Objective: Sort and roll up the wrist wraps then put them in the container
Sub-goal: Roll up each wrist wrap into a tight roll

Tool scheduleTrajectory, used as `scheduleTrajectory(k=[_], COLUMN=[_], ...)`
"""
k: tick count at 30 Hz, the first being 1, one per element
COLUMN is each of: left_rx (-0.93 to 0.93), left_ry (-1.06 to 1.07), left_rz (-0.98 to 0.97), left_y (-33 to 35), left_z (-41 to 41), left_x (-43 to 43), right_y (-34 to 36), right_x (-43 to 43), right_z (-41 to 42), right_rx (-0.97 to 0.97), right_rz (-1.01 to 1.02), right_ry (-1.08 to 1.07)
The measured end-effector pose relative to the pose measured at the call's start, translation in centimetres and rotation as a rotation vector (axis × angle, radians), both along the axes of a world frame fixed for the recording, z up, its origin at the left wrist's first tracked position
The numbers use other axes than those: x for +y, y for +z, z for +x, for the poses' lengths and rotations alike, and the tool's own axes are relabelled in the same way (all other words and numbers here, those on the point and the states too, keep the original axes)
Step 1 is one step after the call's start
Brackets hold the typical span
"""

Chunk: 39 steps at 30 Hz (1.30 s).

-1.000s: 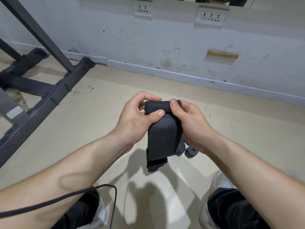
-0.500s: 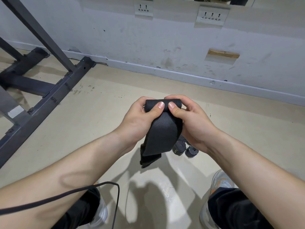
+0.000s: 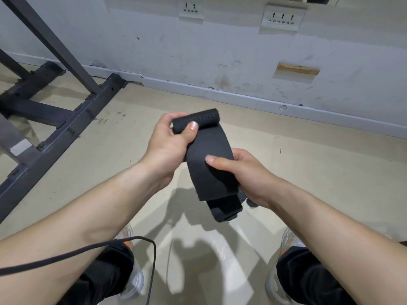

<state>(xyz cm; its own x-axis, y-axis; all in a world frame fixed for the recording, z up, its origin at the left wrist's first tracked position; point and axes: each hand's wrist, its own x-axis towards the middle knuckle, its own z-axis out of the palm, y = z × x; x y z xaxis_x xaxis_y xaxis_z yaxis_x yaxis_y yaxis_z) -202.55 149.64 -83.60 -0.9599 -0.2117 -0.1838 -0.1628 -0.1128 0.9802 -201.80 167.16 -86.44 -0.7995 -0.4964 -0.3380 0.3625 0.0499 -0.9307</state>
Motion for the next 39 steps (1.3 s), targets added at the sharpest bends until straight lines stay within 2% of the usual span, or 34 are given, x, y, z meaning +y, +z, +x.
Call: scheduleTrajectory(k=[7, 10, 17, 21, 24, 26, 30, 36, 39], left_rx=[-0.042, -0.015, 0.004, 0.019, 0.07, 0.12, 0.167, 0.166, 0.095], left_ry=[0.196, 0.228, 0.285, 0.183, 0.02, -0.076, -0.202, -0.264, -0.209], left_rz=[-0.014, -0.007, -0.003, -0.018, -0.009, -0.006, -0.048, -0.134, -0.057], left_y=[-0.4, -0.4, -0.3, 0.1, 0.4, 0.6, 0.4, 0.1, 0.0], left_z=[-2.2, -2.9, -3.2, -2.5, -1.4, -0.7, 0.5, 0.7, 0.7], left_x=[-1.8, -2.3, -3.2, -2.8, -1.8, -1.2, -0.5, -0.1, 0.2], right_y=[-0.7, -1.1, -1.7, -1.7, -1.0, -0.8, 0.4, 0.5, 0.5], right_x=[0.4, 0.2, 0.6, 1.5, 1.1, 0.5, 0.0, -0.3, -0.3], right_z=[-1.0, -0.9, -0.6, -0.6, -0.6, -0.7, -1.7, -2.2, -2.2], right_rx=[0.054, 0.094, 0.084, 0.063, 0.039, 0.092, 0.149, 0.248, 0.245], right_rz=[0.262, 0.188, 0.239, 0.314, 0.256, 0.161, -0.087, -0.057, -0.046], right_ry=[0.147, 0.138, 0.151, 0.202, 0.238, 0.181, -0.105, -0.274, -0.279])
